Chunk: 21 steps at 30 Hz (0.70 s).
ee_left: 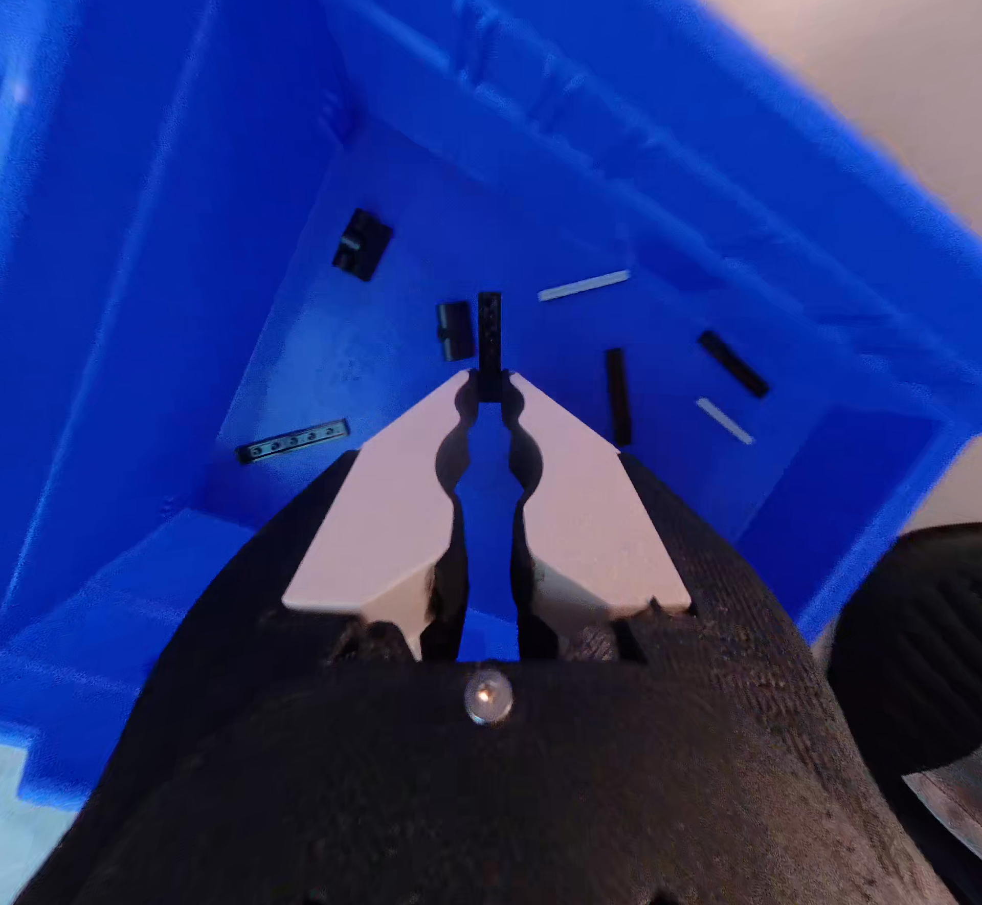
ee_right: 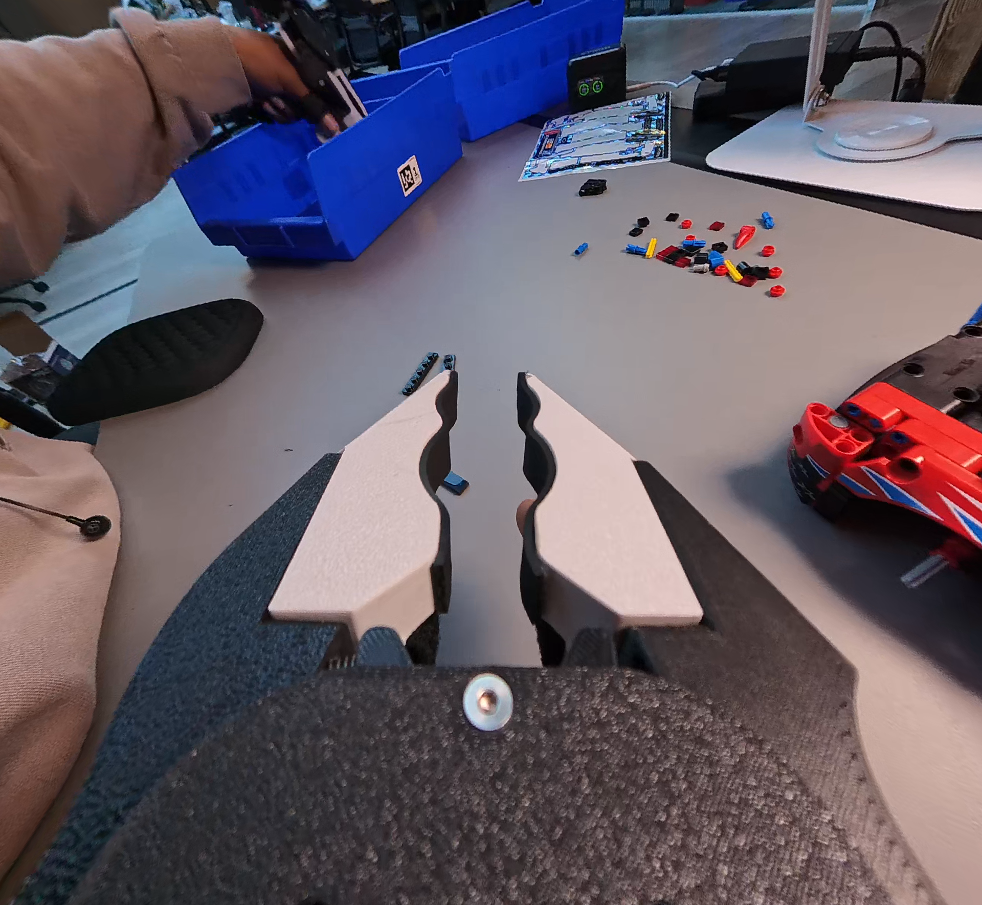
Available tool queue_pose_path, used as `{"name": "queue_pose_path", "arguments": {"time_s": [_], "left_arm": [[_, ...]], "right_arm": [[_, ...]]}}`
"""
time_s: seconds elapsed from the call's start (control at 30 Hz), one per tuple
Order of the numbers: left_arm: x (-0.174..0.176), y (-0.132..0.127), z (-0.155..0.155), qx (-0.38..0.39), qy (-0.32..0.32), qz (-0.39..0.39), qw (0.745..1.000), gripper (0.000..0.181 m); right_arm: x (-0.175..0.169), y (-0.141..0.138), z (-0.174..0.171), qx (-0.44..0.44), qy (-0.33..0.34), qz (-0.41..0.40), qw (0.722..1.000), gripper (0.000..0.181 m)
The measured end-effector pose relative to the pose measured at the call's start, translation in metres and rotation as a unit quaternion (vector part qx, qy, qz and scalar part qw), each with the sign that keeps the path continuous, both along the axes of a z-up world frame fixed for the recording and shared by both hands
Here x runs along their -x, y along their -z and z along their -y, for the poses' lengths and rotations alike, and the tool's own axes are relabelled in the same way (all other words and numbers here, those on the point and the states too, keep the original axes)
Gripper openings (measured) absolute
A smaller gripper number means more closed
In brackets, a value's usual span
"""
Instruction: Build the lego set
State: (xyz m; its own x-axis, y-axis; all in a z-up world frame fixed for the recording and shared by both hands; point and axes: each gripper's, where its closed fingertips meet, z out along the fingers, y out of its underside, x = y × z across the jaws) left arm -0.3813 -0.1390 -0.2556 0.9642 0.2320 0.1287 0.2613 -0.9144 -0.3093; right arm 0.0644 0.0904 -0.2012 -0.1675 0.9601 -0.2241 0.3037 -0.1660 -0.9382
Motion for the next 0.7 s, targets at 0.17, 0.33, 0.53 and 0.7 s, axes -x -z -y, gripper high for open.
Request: {"name": "queue_pose_path", "arguments": {"time_s": [0.17,0.33,0.53,0.7], "left_arm": [[-0.104,-0.114,-0.039,-0.318,0.1,0.107,0.937,0.005],[-0.26,-0.212,-0.034,-0.602,0.251,0.263,0.711,0.005],[-0.342,-0.202,-0.061,-0.657,0.288,0.348,0.604,0.005],[-0.368,-0.179,-0.078,-0.634,0.316,0.312,0.633,0.005]], "right_arm": [[0.007,-0.009,0.013,0.003,-0.027,-0.025,0.999,0.018],[0.029,-0.049,0.061,0.057,-0.108,-0.096,0.988,0.015],[0.054,-0.121,0.126,0.075,-0.195,-0.163,0.964,0.014],[0.076,-0.134,0.156,-0.009,-0.177,-0.169,0.97,0.018]]}}
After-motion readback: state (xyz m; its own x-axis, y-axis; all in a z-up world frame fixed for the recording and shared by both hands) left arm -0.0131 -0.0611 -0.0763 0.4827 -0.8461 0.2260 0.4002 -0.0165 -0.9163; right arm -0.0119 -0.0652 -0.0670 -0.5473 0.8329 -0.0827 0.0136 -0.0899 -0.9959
